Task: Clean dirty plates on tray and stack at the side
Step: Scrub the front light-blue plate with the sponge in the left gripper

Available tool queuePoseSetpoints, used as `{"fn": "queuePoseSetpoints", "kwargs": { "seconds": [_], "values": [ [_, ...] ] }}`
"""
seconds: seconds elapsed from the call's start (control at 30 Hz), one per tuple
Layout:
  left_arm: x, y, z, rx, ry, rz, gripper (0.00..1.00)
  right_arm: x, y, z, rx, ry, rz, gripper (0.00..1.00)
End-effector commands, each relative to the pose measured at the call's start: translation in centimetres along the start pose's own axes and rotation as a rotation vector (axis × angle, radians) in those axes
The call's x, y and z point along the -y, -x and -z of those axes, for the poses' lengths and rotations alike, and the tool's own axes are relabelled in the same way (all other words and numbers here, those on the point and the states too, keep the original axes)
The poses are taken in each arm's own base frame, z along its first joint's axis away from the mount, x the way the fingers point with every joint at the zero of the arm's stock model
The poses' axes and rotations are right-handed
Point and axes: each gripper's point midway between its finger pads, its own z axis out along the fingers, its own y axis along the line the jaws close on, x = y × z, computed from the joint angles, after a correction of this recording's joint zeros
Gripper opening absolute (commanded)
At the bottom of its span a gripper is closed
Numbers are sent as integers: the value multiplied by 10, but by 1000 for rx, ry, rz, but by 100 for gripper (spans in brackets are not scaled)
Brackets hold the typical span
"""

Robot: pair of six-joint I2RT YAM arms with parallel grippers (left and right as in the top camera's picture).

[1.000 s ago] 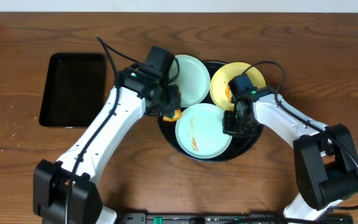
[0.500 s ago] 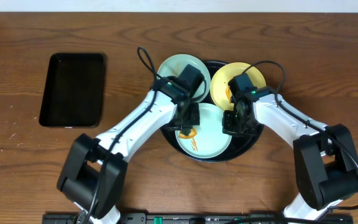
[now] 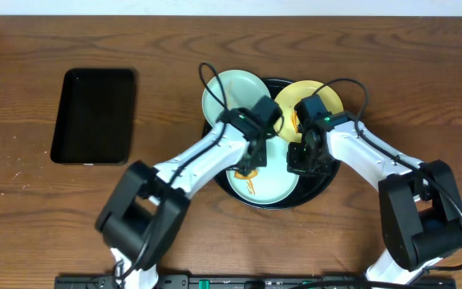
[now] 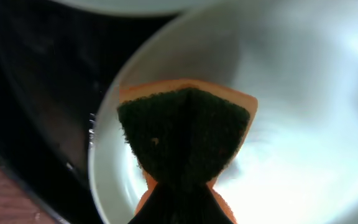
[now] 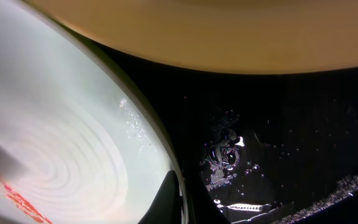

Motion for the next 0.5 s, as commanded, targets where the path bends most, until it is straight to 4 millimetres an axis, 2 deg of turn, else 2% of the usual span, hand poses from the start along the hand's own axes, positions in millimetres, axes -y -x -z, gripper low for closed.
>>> {"fn": "queuePoseSetpoints", "kwargs": {
  "seconds": [0.0,0.13,0.27,0.4,0.47],
  "values": [
    [-2,-8,-14,-7,63,27,7,0,5,0,20,-23,-2,1],
    [4,-22,-21,-32,83,-1,7,0,5,0,20,-23,-2,1],
    [13,-30,-19,-40,72,-47,7,1,5,0,19,-23,-2,1],
    [33,-40,-19,-101,-42,-162,7,1,5,0,19,-23,-3,1],
    [33,-40,-19,-98,-42,-164,7,1,5,0,19,-23,-3,1]
  ]
}}
